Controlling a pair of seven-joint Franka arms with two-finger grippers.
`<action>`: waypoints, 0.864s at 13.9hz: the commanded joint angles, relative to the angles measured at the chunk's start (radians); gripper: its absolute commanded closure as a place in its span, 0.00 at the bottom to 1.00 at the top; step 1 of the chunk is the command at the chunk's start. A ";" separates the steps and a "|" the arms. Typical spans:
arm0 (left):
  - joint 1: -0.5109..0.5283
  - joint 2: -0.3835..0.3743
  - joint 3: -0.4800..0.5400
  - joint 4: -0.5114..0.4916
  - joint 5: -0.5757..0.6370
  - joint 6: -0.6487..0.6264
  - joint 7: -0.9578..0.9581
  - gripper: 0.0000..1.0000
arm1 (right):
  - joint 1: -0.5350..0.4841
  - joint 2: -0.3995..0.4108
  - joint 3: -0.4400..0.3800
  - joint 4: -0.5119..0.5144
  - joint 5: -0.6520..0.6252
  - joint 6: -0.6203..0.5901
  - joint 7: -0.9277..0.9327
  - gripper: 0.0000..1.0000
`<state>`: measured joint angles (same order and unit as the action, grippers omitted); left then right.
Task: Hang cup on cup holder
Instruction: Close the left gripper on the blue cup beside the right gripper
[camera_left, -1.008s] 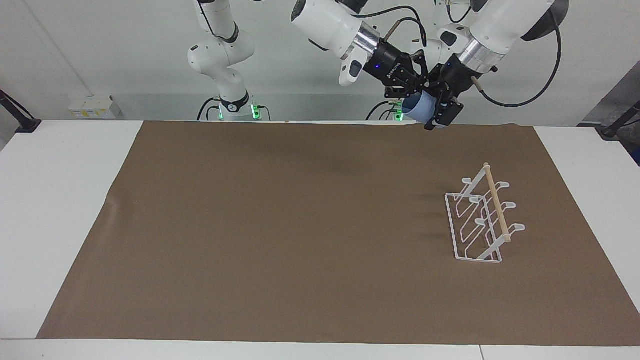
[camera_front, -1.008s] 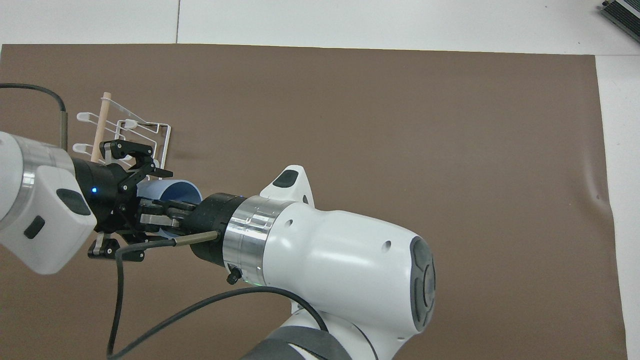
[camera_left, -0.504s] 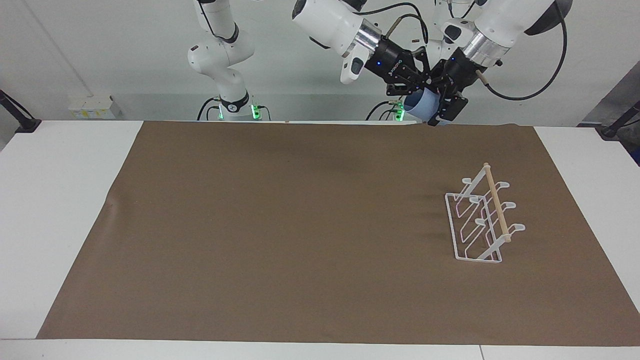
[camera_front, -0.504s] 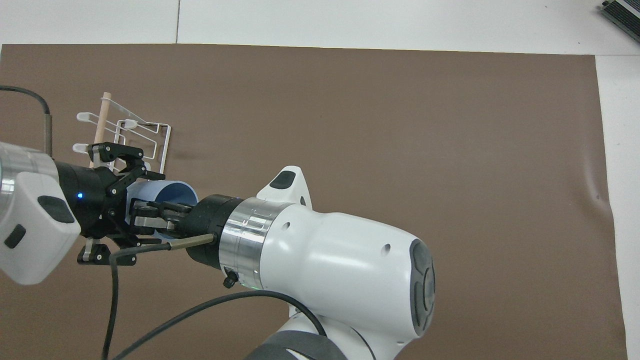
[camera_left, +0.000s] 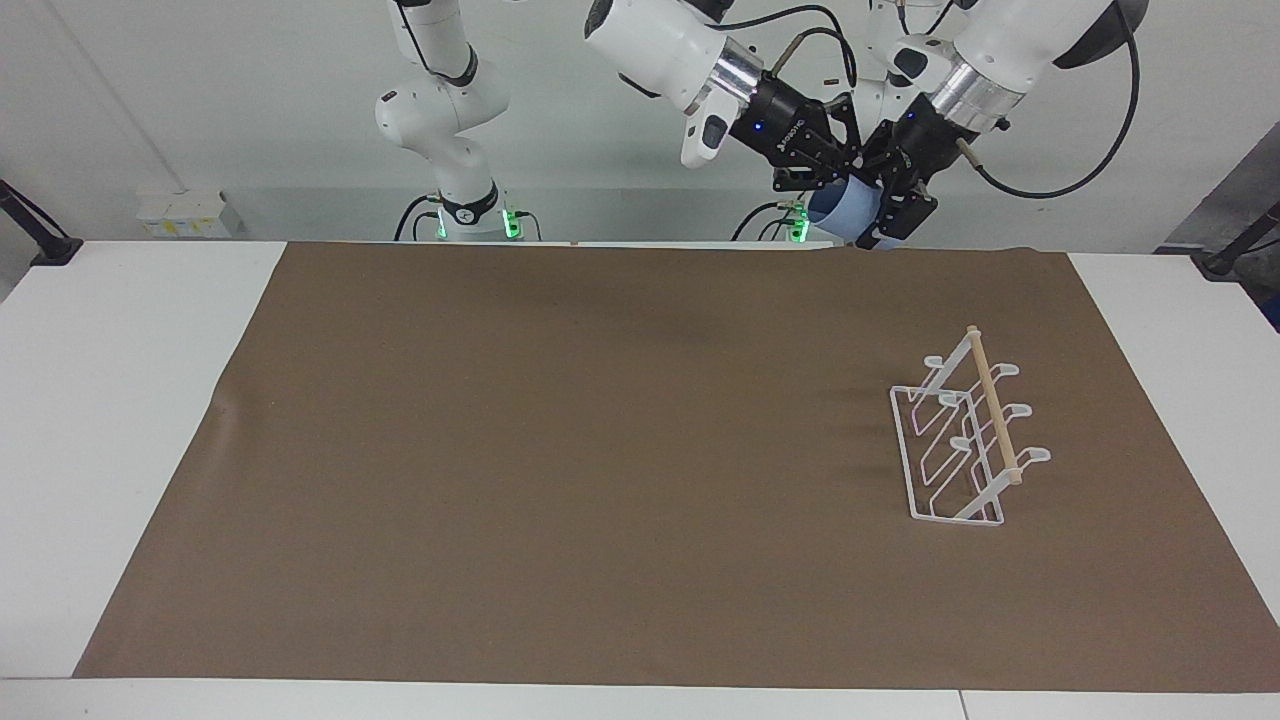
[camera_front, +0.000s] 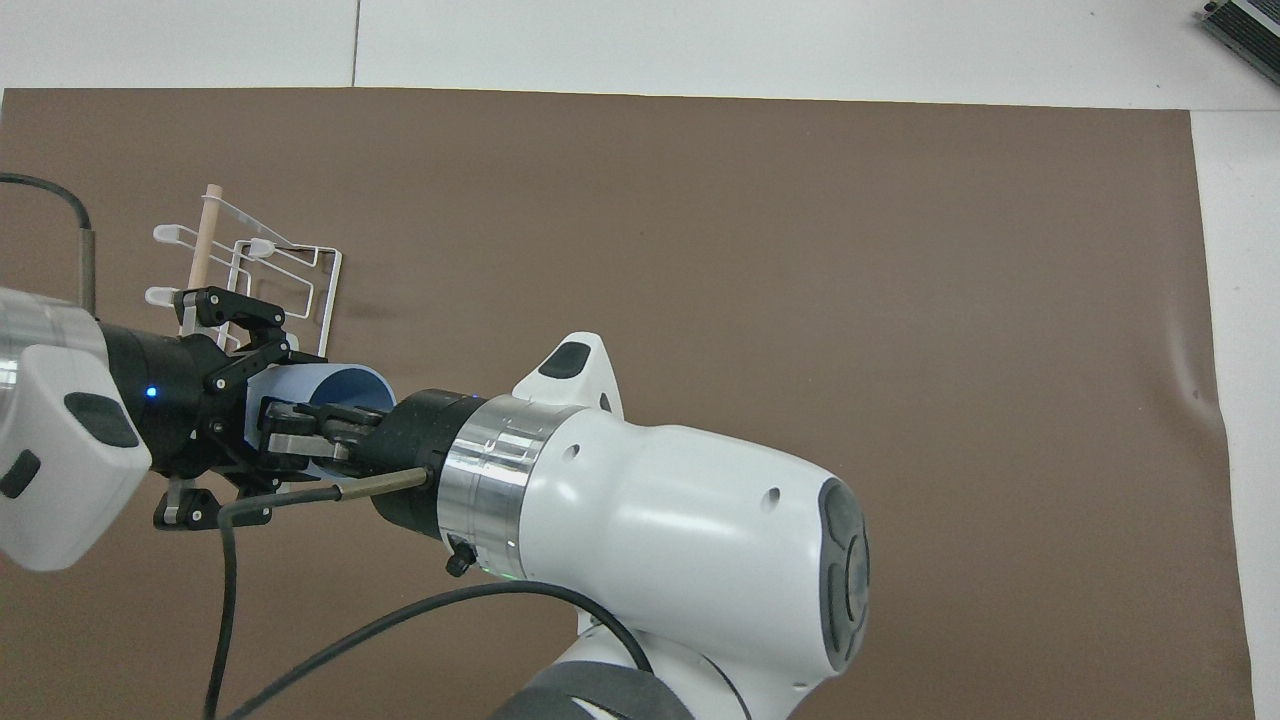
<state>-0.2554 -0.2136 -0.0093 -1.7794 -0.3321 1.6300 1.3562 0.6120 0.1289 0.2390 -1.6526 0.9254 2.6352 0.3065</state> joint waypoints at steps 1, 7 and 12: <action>0.015 -0.036 0.006 -0.035 -0.011 -0.015 0.000 1.00 | -0.008 0.005 0.002 0.011 0.030 0.011 0.003 1.00; 0.018 -0.036 0.008 -0.035 -0.011 -0.012 -0.006 1.00 | -0.009 0.005 0.002 0.010 0.030 0.011 0.005 0.80; 0.019 -0.036 0.008 -0.035 -0.011 -0.013 -0.006 1.00 | -0.009 0.005 0.000 0.008 0.027 0.014 -0.009 0.23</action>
<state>-0.2468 -0.2156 0.0005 -1.7825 -0.3345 1.6204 1.3520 0.6087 0.1290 0.2329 -1.6523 0.9269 2.6372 0.3068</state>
